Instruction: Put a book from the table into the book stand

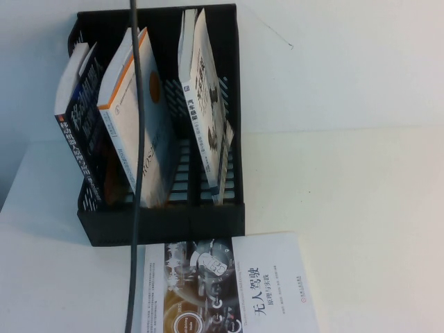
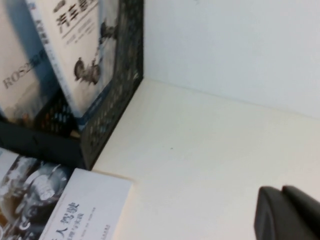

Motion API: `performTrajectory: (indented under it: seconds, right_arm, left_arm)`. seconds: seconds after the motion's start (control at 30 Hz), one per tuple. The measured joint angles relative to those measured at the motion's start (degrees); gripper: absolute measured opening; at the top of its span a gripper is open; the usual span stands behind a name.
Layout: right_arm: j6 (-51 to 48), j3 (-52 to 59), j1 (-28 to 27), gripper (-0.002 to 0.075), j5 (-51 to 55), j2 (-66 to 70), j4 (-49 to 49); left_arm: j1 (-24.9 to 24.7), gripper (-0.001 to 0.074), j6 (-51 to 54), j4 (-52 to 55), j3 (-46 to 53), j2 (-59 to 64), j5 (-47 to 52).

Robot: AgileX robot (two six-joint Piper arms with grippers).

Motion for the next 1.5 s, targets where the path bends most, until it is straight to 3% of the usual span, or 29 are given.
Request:
performTrajectory:
  seconds: [0.17,0.3,0.6,0.8,1.03,1.5]
  right_arm:
    - [6.96,0.11,0.0,0.0008,6.23,-10.12,-7.08]
    - [10.83,3.55,0.0,0.0008,7.25,-18.24,-9.92]
    - [13.34,20.18,0.0,0.0008,6.95,-28.57,-8.35]
    - [15.72,28.58,0.0,0.0008,-2.72,-29.12,-6.85]
    - [16.18,32.37,0.0,0.0008,-8.56,-29.12,-6.76]
    - [16.18,33.02,0.0,0.0008,-2.61,-29.12,-6.58]
  left_arm:
    - [0.0,0.0002,0.08,7.09,1.79,-10.3,-0.71]
    - [0.0,0.0,0.08,10.35,11.75,-20.85,-5.54]
    - [0.0,-0.0001,1.96,11.68,48.98,-47.45,-20.18]
    - [0.0,-0.0001,3.15,11.68,69.23,-59.85,-32.1]
    - [0.0,-0.0001,3.26,11.68,77.17,-64.66,-34.31]
    - [0.0,-0.0001,3.26,11.09,79.13,-64.72,-33.8]
